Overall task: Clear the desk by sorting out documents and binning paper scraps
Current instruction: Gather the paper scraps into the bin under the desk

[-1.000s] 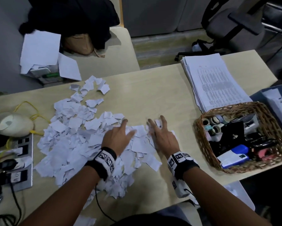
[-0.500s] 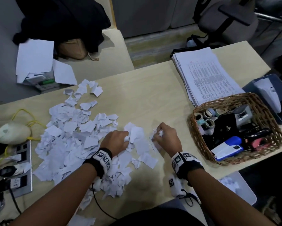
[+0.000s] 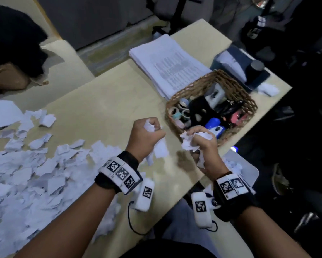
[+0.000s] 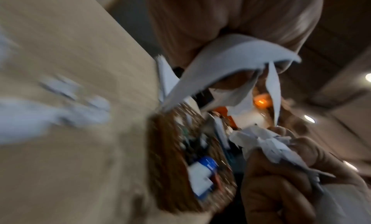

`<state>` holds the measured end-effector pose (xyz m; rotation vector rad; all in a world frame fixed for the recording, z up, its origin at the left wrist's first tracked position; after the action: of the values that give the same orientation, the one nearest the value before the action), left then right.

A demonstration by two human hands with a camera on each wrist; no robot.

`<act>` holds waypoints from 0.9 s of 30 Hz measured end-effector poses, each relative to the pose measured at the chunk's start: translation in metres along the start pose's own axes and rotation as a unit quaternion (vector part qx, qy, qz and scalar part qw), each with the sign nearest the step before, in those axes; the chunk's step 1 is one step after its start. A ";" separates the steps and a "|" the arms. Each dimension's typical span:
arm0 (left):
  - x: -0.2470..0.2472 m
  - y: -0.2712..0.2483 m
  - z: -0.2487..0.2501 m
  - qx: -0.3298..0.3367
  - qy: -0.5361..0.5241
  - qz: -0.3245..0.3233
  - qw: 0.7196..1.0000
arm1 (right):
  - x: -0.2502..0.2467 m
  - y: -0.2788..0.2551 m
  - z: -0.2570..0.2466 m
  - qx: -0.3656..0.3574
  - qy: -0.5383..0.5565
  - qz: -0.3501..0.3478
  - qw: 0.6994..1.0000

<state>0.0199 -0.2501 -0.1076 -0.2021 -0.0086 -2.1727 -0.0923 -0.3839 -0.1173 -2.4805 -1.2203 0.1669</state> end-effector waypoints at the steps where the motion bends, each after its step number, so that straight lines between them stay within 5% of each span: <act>1: 0.024 0.004 0.002 0.004 -0.011 -0.026 1.000 | -0.022 -0.007 -0.003 0.010 0.017 0.025 0.999; 10: 0.235 -0.004 -0.043 -0.018 0.043 -0.220 0.974 | -0.215 -0.040 0.016 -0.043 0.100 0.237 0.965; 13: 0.290 -0.014 -0.083 -0.016 0.117 -0.255 0.960 | -0.274 -0.034 0.053 0.002 0.063 0.320 0.945; 16: 0.333 -0.004 -0.153 -0.088 0.186 -0.268 0.941 | -0.317 -0.010 0.105 0.056 0.039 0.378 0.923; 19: 0.356 0.023 -0.249 -0.208 0.241 -0.239 0.917 | -0.343 0.029 0.166 0.123 -0.029 0.408 0.904; 24: 0.366 0.072 -0.389 -0.361 0.238 -0.091 0.897 | -0.380 0.112 0.278 0.247 -0.162 0.370 0.881; 27: 0.372 0.092 -0.453 -0.411 0.273 -0.110 0.863 | -0.391 0.149 0.333 0.267 -0.206 0.303 0.891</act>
<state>-0.1775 -0.6432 -0.5059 -0.0516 1.2878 -2.2573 -0.3120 -0.6822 -0.5032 -2.2750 -0.3758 1.0823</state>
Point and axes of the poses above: each hand's wrist, its own y-axis towards the middle knuckle, its own x-axis out of the palm, z = x × y, the point moved 1 cm from there along y, towards the middle knuckle, and after that the axes turned 14 degrees about -y, right-handed, at the moved point
